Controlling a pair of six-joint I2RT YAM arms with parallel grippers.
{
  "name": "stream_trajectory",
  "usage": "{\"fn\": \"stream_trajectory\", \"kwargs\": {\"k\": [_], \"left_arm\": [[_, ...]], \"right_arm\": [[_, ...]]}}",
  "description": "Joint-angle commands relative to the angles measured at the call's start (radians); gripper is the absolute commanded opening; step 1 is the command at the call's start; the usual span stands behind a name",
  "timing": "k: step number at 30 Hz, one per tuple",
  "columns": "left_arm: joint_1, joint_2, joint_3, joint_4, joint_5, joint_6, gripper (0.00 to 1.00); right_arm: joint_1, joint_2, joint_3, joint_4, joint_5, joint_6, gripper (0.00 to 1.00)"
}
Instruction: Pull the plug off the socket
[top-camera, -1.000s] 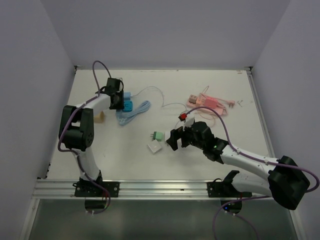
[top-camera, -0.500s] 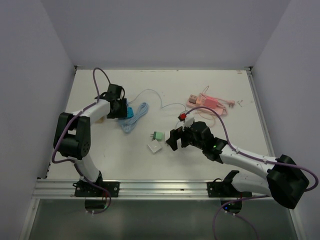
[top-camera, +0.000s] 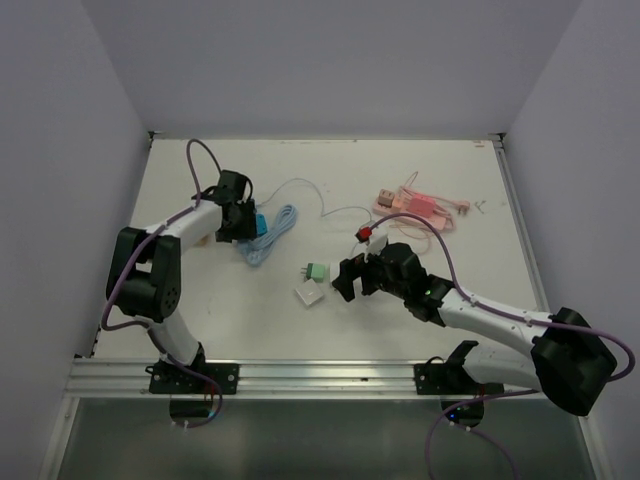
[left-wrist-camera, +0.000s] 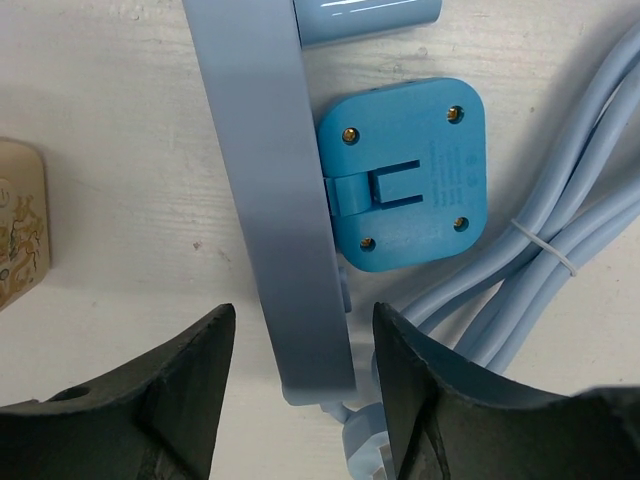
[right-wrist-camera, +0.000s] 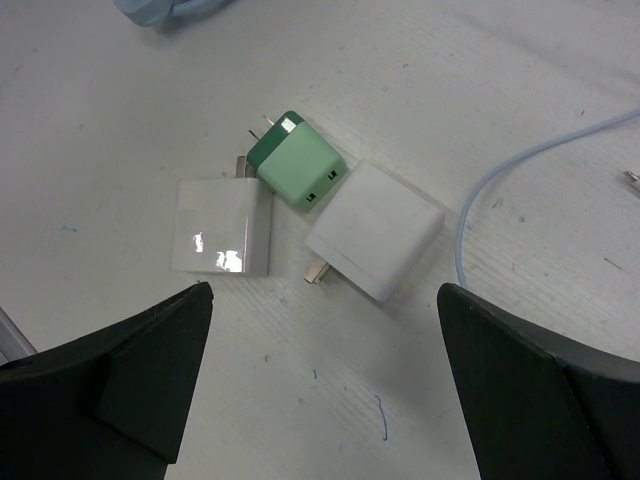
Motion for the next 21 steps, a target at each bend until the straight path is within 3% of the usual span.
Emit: {"fn": "stream_trajectory", "kwargs": {"k": [1,8,13,16,21], "left_arm": [[-0.006,-0.003,-0.019,-0.006,-0.028,-0.029,0.6],[-0.008,0.029,-0.034,0.012,-0.033,-0.032,0.47],[-0.008,0.046,-0.036,0.02,-0.025,-0.029,0.47],[-0.008,0.049,-0.039,0.031,-0.035,-0.028,0.41],[-0.008,0.003,-0.045,0.055,-0.021,-0.023,0.23]], "right_arm": [[-0.006,0.004,0.006,0.04,-0.013,-0.006,0.99],[-0.006,0.004,0.006,0.04,-0.009,-0.006,0.99],[-0.004,0.006,0.006,0.04,-0.008,-0.006,0.99],[-0.006,0.006,0.006,0.04,-0.011,-0.008,0.99],[-0.006,-0.005,0.009,0.046,-0.031,0.0,0.99]]}}
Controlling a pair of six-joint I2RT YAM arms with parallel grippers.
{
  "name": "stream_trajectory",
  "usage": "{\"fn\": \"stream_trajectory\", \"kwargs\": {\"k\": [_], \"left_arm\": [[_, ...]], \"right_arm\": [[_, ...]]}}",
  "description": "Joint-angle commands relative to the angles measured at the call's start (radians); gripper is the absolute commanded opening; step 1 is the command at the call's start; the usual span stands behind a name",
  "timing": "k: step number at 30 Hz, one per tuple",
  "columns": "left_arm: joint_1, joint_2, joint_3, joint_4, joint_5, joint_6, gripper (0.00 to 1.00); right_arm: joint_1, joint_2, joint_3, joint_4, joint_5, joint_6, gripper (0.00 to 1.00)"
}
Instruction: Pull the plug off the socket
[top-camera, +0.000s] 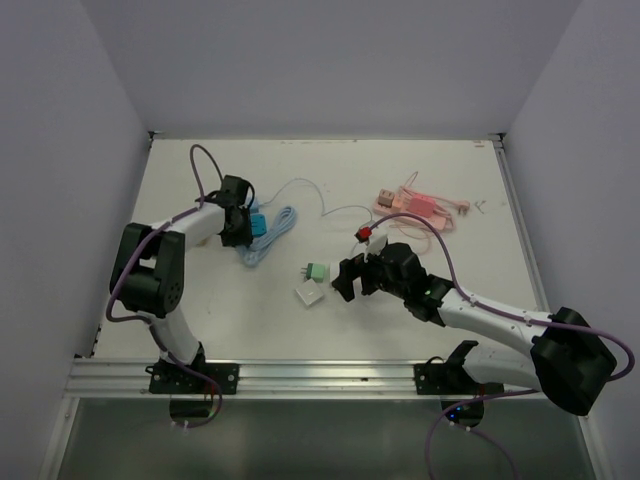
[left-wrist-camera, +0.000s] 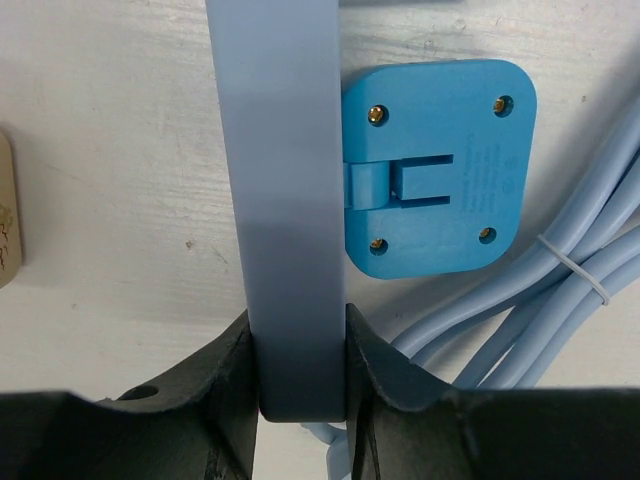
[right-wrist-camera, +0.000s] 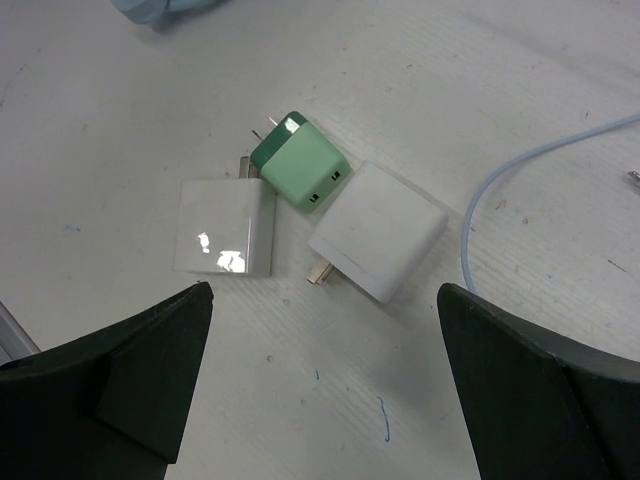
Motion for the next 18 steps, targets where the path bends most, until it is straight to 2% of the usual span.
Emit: {"fn": "stream_trajectory", "kwargs": {"k": [1,5,10,18], "left_arm": [[-0.004,-0.047,-0.014,0.034,-0.002,0.006,0.22],[-0.004,-0.146,-0.016,0.048,-0.009,0.036,0.11],[-0.004,-0.295,-0.028,0.077,0.039,0.085,0.03],[-0.011,-0.516,-0.101,0.165,0.074,0.188,0.0]], "right_arm": [[-0.006,-0.012,0.016,0.043,-0.03,0.002,0.99],[-0.006,-0.017,0.064,0.026,-0.059,0.027,0.99],[-0.006,0.021,0.174,0.048,-0.124,0.088,0.99],[-0.006,0.185,0.389,0.112,-0.207,0.196,0.97]]}}
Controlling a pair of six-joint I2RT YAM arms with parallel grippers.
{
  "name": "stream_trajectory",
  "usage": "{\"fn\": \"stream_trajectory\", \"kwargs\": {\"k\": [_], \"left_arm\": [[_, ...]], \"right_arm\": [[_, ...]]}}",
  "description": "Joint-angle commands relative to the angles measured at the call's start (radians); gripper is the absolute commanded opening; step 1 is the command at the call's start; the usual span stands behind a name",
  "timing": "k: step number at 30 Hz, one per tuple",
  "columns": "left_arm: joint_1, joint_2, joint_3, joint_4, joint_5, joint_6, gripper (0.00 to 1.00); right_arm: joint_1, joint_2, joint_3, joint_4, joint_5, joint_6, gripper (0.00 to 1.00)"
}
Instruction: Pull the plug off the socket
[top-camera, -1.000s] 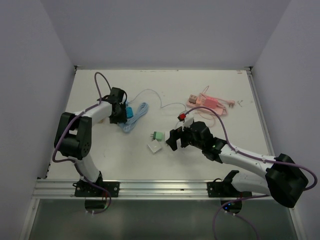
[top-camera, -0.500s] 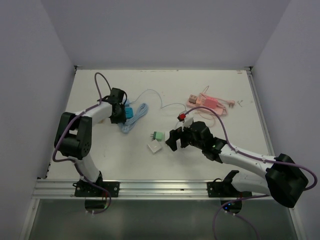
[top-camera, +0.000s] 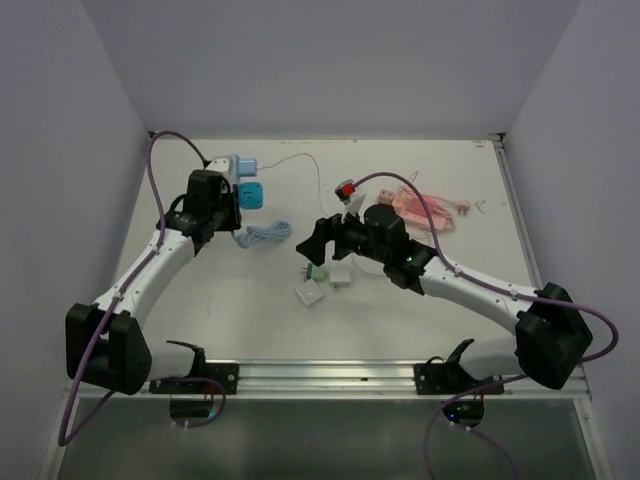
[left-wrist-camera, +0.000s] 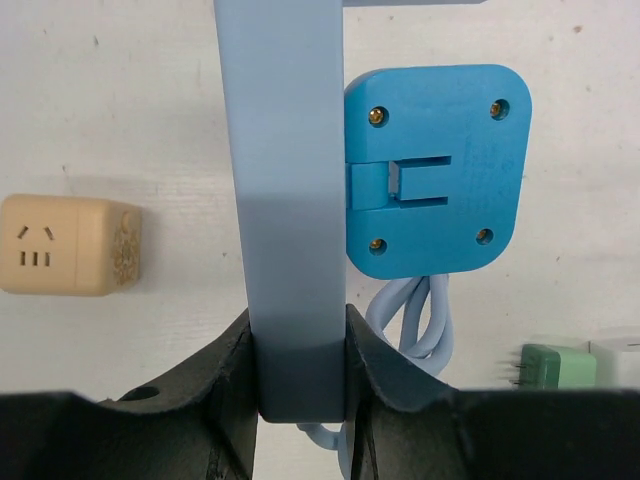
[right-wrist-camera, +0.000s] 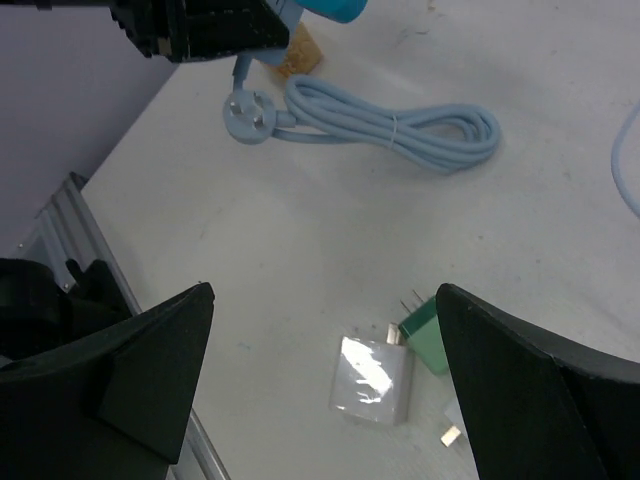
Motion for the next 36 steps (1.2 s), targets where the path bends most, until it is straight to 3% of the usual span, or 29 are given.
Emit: {"fn": "stream_trajectory", "kwargs": {"k": [1,8,25,32,36], "left_arm": [[-0.012,-0.111,-0.051,0.148,0.05,0.07,0.0],[-0.021,-0.262,-0.182,0.325,0.183,0.144,0.0],[-0.021,-0.355,-0.246,0.374,0.251,0.174,0.0],[-0.021,-0.368,-0.256,0.385,0.254,0.171,0.0],[-0.021,-0.369,-0.26,0.391,0.251,0.167,0.0]], "right_arm": [[-0.006,0.077,0.132,0.088,-0.065,0.084,0.96],[-0.006,0.249,0.308,0.131,-0.138,0.184,0.94],[-0.006,0.452,0.494,0.122,-0.072,0.253,0.88],[-0.006,0.519,0.529,0.158,-0.063,0.285,0.8],[-0.006,0.535,0.525,0.175,-0.065,0.287,0.71]]}}
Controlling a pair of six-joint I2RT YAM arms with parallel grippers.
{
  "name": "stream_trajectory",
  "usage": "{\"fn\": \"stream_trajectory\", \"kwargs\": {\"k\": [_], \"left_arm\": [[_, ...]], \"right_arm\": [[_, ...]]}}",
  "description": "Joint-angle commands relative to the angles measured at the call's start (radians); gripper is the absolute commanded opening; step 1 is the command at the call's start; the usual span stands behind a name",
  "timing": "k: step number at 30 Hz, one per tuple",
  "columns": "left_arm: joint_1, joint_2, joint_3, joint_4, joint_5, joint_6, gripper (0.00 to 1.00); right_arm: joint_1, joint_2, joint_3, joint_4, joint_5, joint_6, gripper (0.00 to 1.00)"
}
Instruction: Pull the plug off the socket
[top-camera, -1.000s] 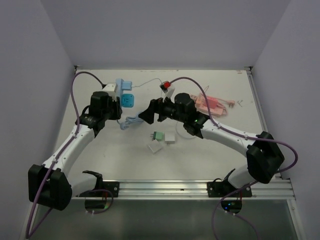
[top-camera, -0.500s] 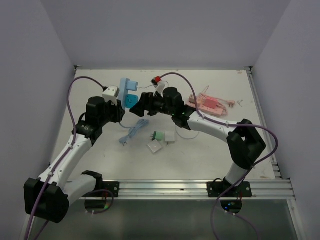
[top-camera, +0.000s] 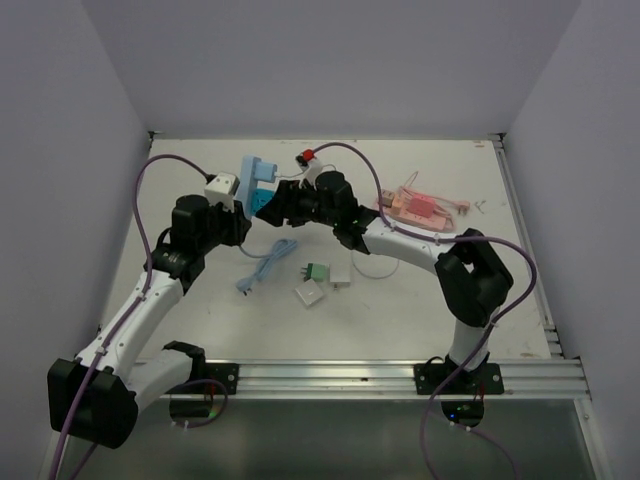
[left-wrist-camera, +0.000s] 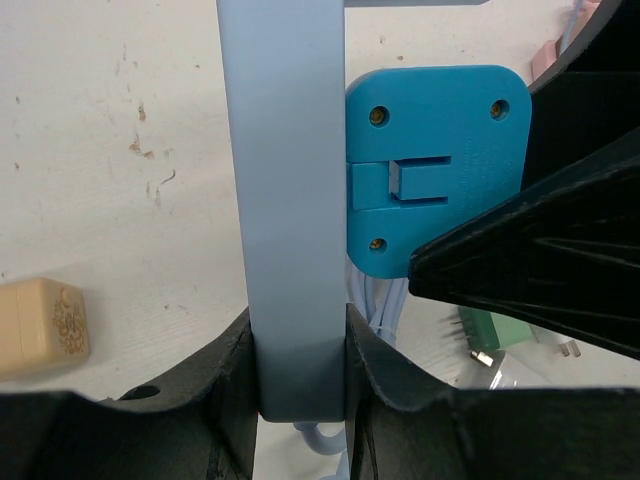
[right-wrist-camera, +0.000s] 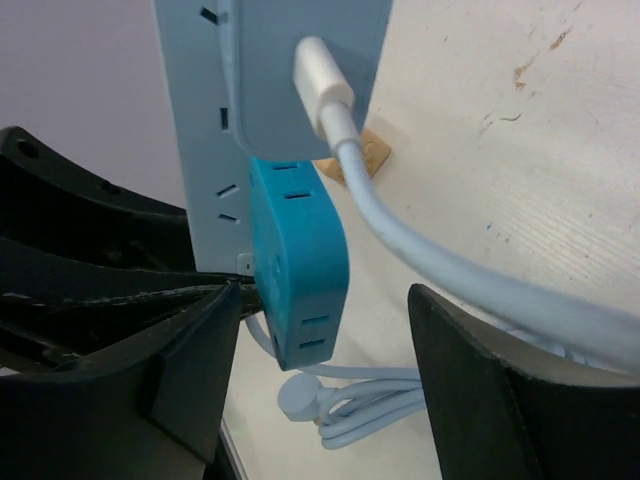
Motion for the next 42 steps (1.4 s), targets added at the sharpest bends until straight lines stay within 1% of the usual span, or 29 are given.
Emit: {"fn": "stream_trajectory", "kwargs": {"k": [1,4,5,6,7,9,10,12,13,16,18,19,21,24,26,34,38,40,42], "left_arm": [[-0.004,-0.035,0.006,0.148,0.022,0.007,0.0],[-0.004,-0.031,0.008,0.146,0.019,0.007,0.0],[-0.004,-0.029,0.008,0.146,0.009,0.007,0.0],[-0.004,-0.029,0.008,0.146,0.005,0.007,0.0],[-0.004,-0.029,0.008,0.143,0.0,0.008,0.0],[-0.004,-0.028,0.005,0.143,-0.012,0.007,0.0],[-0.004,-0.026,0.006,0.141,-0.017,0.005,0.0],[-0.004,-0.023,0.006,0.14,-0.029,0.002,0.0],[-0.004,-0.019,0.008,0.138,-0.035,0.001,0.0],[-0.004,-0.012,0.008,0.132,-0.078,-0.007,0.0],[-0.004,-0.008,0.011,0.126,-0.13,-0.013,0.0],[-0.004,-0.003,0.015,0.117,-0.132,-0.022,0.0],[-0.004,0.003,0.017,0.108,-0.222,-0.031,0.0],[-0.001,0.017,0.024,0.086,-0.309,-0.056,0.0],[0.013,0.032,0.031,0.069,-0.34,-0.082,0.0],[0.069,0.061,0.043,0.048,-0.33,-0.13,0.0],[0.071,0.054,0.038,0.057,-0.308,-0.122,0.0],[0.071,0.047,0.037,0.065,-0.298,-0.117,0.0],[0.071,0.04,0.034,0.074,-0.278,-0.111,0.0]], "right_arm": [[-0.006,0.007,0.034,0.064,0.012,0.02,0.65],[-0.006,0.006,0.028,0.086,-0.006,0.021,0.55],[-0.006,0.001,0.025,0.092,-0.006,0.021,0.47],[-0.006,-0.002,0.023,0.094,-0.008,0.017,0.43],[-0.006,-0.007,0.019,0.097,-0.008,0.015,0.35],[-0.006,-0.016,0.011,0.104,-0.015,0.007,0.27],[-0.006,-0.019,0.008,0.11,-0.027,0.004,0.2],[-0.004,-0.034,-0.006,0.129,-0.04,0.004,0.14],[-0.006,-0.039,-0.009,0.133,-0.047,0.003,0.08],[-0.006,-0.062,-0.03,0.149,-0.054,-0.005,0.0],[-0.004,-0.074,-0.049,0.15,-0.054,-0.008,0.0],[-0.006,-0.089,-0.057,0.155,-0.052,-0.008,0.0],[-0.007,-0.105,-0.078,0.158,-0.045,-0.005,0.0],[-0.009,-0.135,-0.11,0.163,-0.037,0.007,0.0],[-0.01,-0.158,-0.133,0.192,-0.037,0.035,0.0],[-0.013,-0.206,-0.248,0.331,-0.087,0.119,0.0],[-0.018,-0.244,-0.291,0.318,-0.113,0.112,0.0],[-0.032,-0.284,-0.345,0.308,-0.115,0.105,0.0],[-0.05,-0.316,-0.404,0.259,-0.107,0.096,0.0]]}}
